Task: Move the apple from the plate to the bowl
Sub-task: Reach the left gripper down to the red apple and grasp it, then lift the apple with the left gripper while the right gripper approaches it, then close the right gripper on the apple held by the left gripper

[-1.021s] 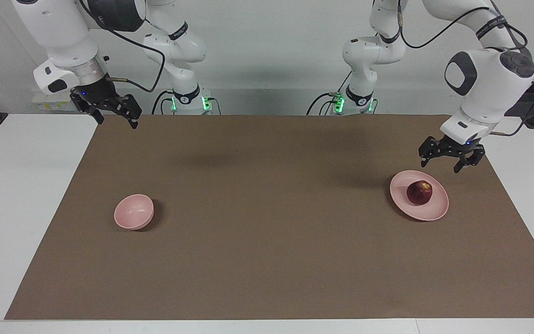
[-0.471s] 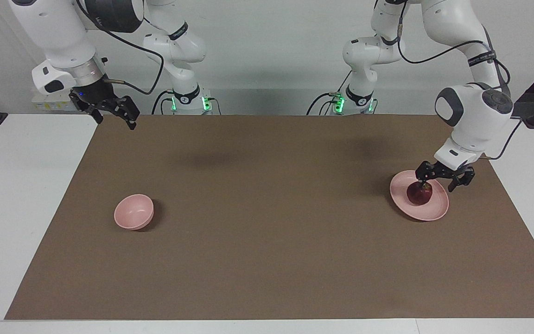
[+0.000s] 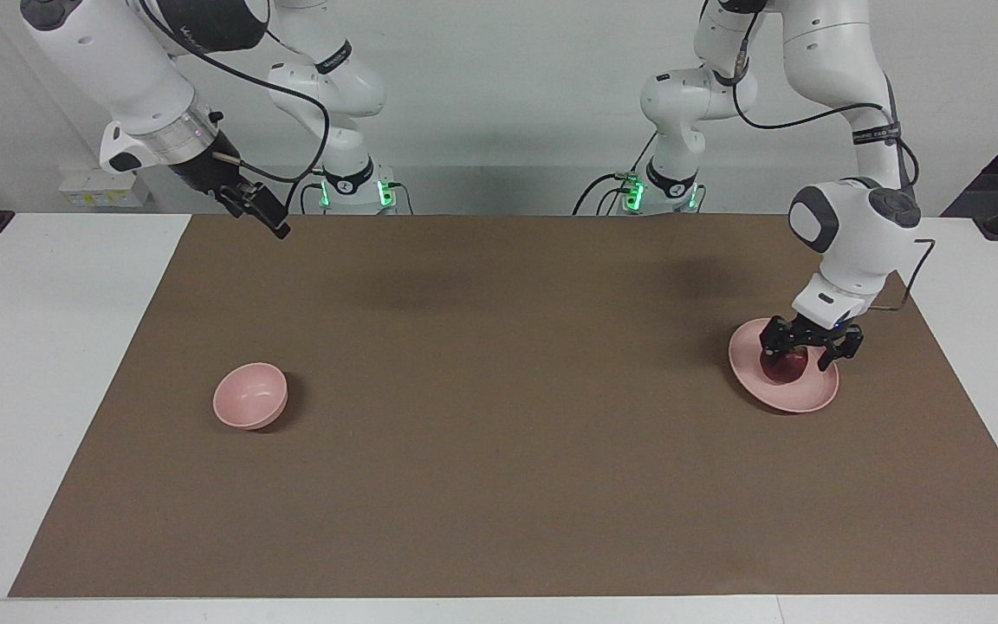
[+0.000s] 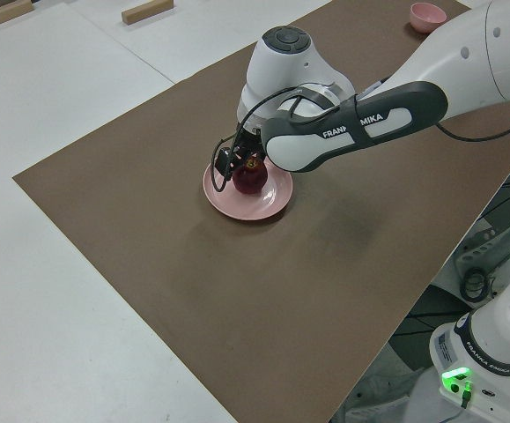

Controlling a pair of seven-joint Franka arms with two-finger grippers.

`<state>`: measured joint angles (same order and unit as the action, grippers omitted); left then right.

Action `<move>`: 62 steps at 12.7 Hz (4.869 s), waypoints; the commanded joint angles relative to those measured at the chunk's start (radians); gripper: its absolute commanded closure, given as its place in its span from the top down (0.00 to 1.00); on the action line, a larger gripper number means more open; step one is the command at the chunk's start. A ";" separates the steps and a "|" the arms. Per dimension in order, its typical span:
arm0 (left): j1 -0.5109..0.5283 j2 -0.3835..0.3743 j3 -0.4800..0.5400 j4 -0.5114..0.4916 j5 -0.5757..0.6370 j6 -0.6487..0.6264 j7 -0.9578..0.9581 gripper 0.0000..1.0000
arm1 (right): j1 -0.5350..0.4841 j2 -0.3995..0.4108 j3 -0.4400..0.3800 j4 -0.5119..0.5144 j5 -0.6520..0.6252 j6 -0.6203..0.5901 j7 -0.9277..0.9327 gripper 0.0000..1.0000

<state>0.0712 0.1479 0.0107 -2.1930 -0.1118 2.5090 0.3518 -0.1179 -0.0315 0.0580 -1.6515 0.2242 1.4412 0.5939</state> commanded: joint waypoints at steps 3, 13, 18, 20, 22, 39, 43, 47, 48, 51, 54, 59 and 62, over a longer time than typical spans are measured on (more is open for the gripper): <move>0.010 -0.010 -0.002 -0.059 -0.031 0.024 -0.005 0.71 | -0.028 -0.018 0.003 -0.085 0.162 -0.028 0.145 1.00; -0.027 -0.074 -0.024 0.126 -0.112 -0.264 -0.005 0.00 | 0.052 -0.004 0.014 -0.160 0.293 0.054 0.469 1.00; -0.137 -0.074 -0.044 0.236 -0.455 -0.432 -0.082 0.00 | 0.072 0.053 0.014 -0.157 0.355 0.116 0.504 1.00; -0.198 -0.073 -0.052 0.236 -0.552 -0.432 -0.134 0.00 | 0.084 0.074 0.014 -0.156 0.375 0.166 0.530 1.00; -0.241 -0.076 -0.067 0.233 -0.676 -0.434 -0.157 0.00 | 0.127 0.094 0.016 -0.152 0.403 0.235 0.601 1.00; -0.284 -0.060 -0.390 0.237 -0.941 -0.069 -0.378 0.00 | 0.353 0.156 0.016 -0.267 0.806 0.728 0.647 1.00; -0.283 -0.060 -0.390 0.242 -0.941 -0.065 -0.378 0.00 | 0.371 0.148 0.014 -0.275 0.802 0.696 0.650 1.00; -0.283 -0.057 -0.390 0.256 -0.937 -0.052 -0.379 0.00 | 0.392 0.154 0.014 -0.261 0.807 0.711 0.696 1.00; -0.284 -0.056 -0.391 0.254 -0.937 -0.052 -0.379 0.00 | 0.396 0.156 0.014 -0.258 0.807 0.714 0.713 1.00; -0.303 -0.054 -0.391 0.254 -0.934 -0.047 -0.404 0.00 | 0.402 0.157 0.016 -0.248 0.808 0.708 0.724 1.00; -0.304 -0.054 -0.391 0.256 -0.933 -0.047 -0.409 0.00 | 0.414 0.160 0.016 -0.243 0.810 0.712 0.736 0.70; -0.304 -0.054 -0.394 0.257 -0.933 -0.047 -0.421 0.14 | 0.428 0.171 0.016 -0.220 0.790 0.712 0.718 0.00; -0.301 -0.056 -0.393 0.262 -0.922 -0.059 -0.427 0.70 | 0.419 0.168 0.014 -0.212 0.787 0.703 0.721 0.00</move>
<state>-0.2149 0.0857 -0.3861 -1.9509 -1.0341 2.4536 -0.0423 0.2972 0.1383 0.0706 -1.8861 1.0044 2.1435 1.3108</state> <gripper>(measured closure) 0.238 0.203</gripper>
